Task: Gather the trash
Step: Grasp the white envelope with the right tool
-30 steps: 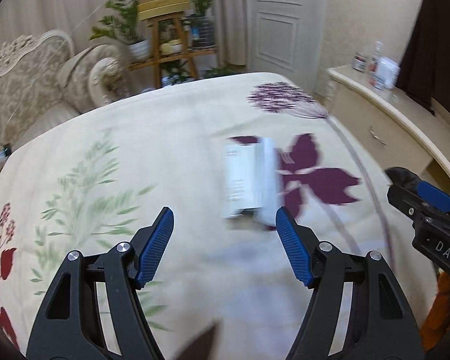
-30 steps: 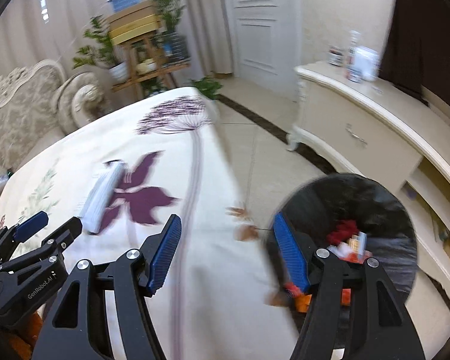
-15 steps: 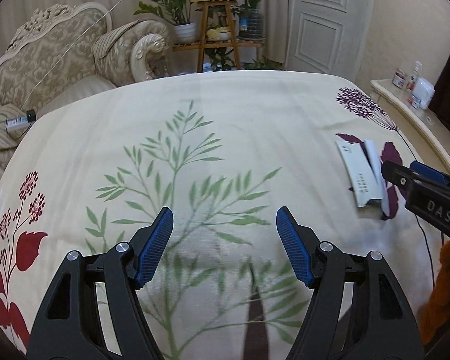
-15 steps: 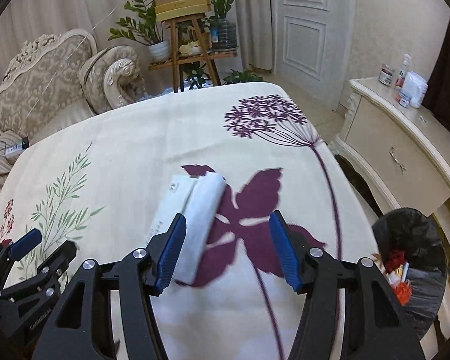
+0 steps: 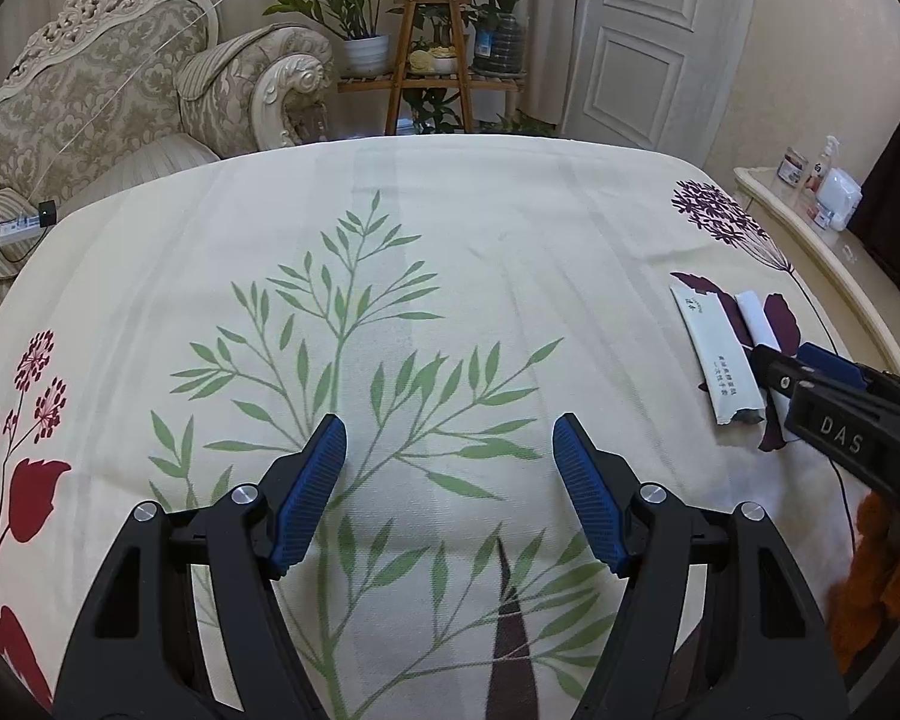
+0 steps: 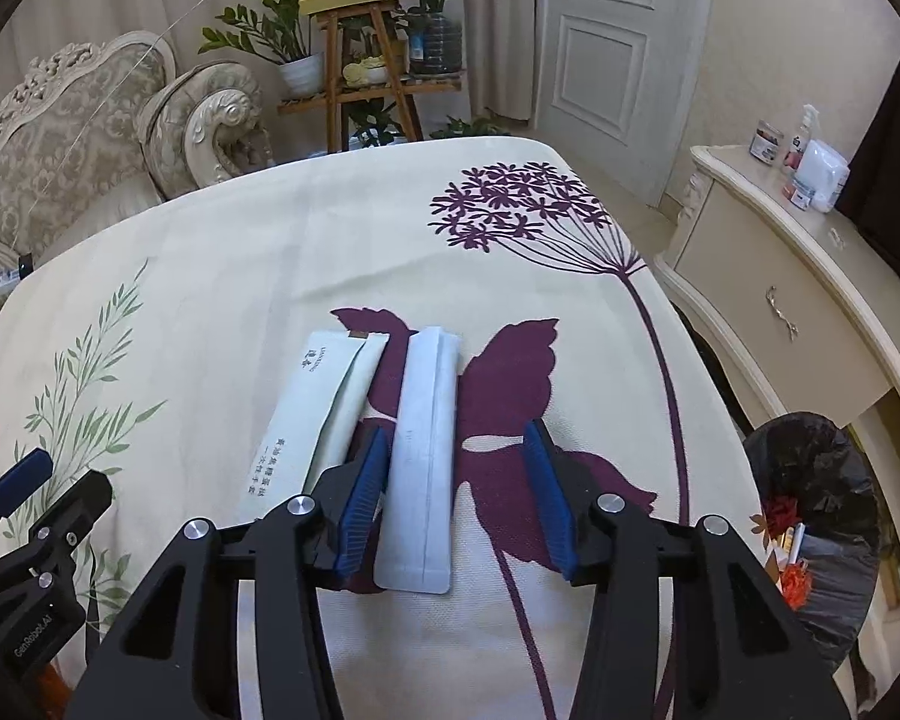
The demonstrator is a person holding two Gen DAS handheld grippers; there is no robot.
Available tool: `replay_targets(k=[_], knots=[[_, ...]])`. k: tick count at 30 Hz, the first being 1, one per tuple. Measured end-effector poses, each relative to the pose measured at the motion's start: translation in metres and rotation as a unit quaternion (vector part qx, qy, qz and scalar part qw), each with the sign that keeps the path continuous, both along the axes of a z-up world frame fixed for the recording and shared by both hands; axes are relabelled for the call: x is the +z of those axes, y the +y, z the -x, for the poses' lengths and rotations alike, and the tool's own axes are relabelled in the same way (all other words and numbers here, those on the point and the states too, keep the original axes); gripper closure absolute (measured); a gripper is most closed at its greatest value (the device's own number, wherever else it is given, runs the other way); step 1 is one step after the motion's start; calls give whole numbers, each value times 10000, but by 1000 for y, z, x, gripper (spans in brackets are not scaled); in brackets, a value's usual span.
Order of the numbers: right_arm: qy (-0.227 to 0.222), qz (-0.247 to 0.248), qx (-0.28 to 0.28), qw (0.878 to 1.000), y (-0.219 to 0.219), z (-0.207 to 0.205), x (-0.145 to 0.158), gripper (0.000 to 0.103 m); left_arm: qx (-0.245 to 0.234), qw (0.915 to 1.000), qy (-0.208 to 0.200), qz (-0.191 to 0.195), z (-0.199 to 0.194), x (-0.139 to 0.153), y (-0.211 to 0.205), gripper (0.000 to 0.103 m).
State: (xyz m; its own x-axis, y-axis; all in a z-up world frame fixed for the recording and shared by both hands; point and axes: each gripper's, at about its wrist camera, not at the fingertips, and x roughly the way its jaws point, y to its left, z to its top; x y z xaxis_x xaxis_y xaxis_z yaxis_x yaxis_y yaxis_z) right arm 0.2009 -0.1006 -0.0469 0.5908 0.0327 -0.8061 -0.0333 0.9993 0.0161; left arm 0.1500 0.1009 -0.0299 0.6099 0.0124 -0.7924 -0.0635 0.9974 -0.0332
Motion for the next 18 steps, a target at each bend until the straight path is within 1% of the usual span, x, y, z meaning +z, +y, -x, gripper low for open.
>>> replay_targets(k=[1, 3, 5, 6, 13, 15, 18], knots=[[-12, 15, 28, 10000, 1, 1, 0, 59, -24, 10000, 7, 24, -1, 0, -2, 33], [-10, -21, 87, 10000, 1, 2, 1, 72, -46, 10000, 10, 36, -2, 0, -5, 32], [6, -55, 99, 9999, -2, 5, 1, 79, -78, 10000, 17, 46, -3, 0, -10, 32], [-6, -47, 91, 9999, -1, 4, 2, 81, -95, 9999, 21, 53, -4, 0, -13, 32], [-155, -113, -60, 9998, -26, 22, 8, 81, -358, 9993, -3, 83, -13, 3, -47, 32], [-155, -140, -96, 9997, -33, 26, 8, 81, -426, 9991, -23, 64, -16, 4, -58, 26], [-158, -168, -123, 9997, -40, 31, 7, 81, -546, 9985, -35, 42, -22, 4, -75, 25]])
